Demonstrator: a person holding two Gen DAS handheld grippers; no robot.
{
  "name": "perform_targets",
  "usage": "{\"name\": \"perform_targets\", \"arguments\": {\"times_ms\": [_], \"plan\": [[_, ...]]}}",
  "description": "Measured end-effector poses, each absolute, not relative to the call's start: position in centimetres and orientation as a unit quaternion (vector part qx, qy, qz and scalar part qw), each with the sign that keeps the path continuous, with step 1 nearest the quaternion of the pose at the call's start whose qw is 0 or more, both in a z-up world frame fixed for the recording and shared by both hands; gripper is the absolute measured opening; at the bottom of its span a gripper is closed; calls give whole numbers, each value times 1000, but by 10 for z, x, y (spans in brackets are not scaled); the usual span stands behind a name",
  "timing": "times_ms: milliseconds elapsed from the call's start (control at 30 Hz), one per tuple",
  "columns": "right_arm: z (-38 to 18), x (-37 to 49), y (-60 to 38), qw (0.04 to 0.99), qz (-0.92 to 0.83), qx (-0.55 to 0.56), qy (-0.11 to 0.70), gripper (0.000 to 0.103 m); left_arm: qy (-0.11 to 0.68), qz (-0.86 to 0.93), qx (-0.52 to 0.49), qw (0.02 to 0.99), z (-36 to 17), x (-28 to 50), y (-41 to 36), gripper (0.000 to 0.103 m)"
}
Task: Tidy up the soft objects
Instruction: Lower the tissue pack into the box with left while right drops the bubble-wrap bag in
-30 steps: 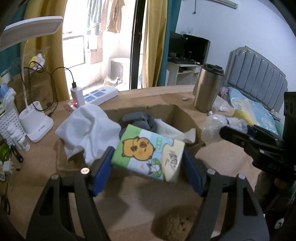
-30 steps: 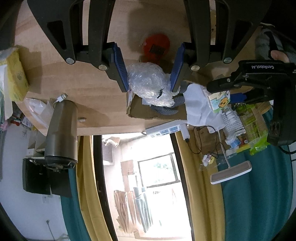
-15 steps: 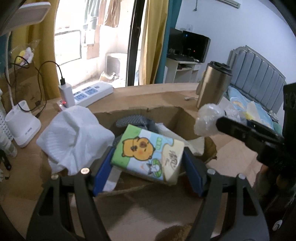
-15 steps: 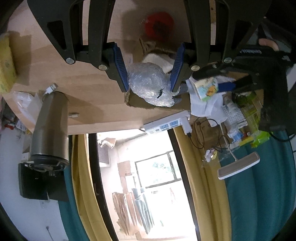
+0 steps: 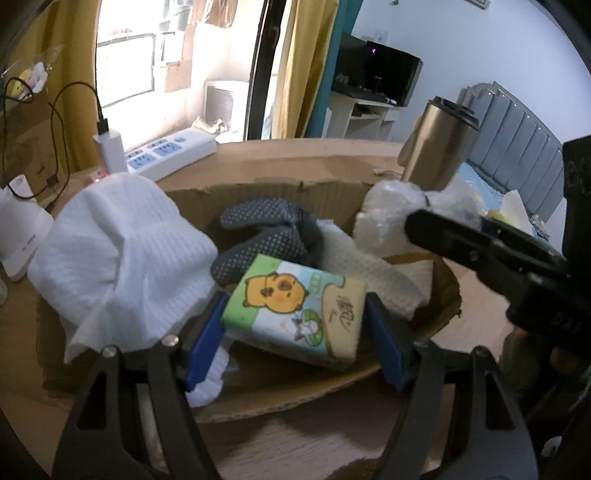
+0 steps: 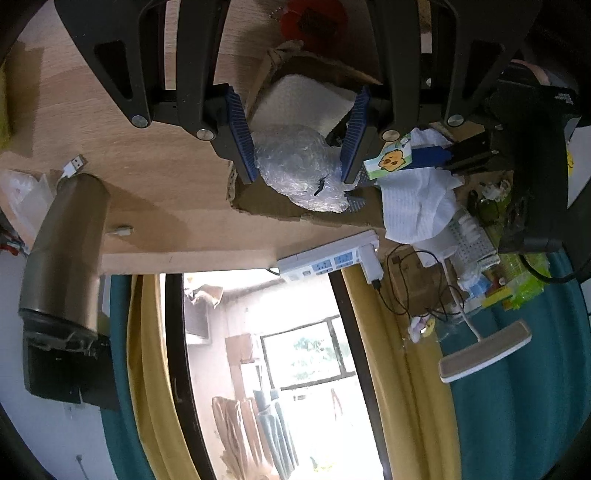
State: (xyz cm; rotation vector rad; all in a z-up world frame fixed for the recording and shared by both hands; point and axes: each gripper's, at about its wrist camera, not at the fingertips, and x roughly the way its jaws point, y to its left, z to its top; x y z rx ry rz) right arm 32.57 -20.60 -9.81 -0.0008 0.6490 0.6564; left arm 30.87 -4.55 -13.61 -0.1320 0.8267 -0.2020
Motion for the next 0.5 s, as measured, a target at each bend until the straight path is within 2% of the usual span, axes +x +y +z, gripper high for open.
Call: {"name": "perform_targets", "arguments": {"times_ms": [333,500], "plan": [[-110,335,-193,889,299,-11,345,49,410,-106,-71,903,-142,312,-46,74],[-107,332,-191,891,292,-19,346,54,409,-101,-71,904,-139,310,-47,74]]}}
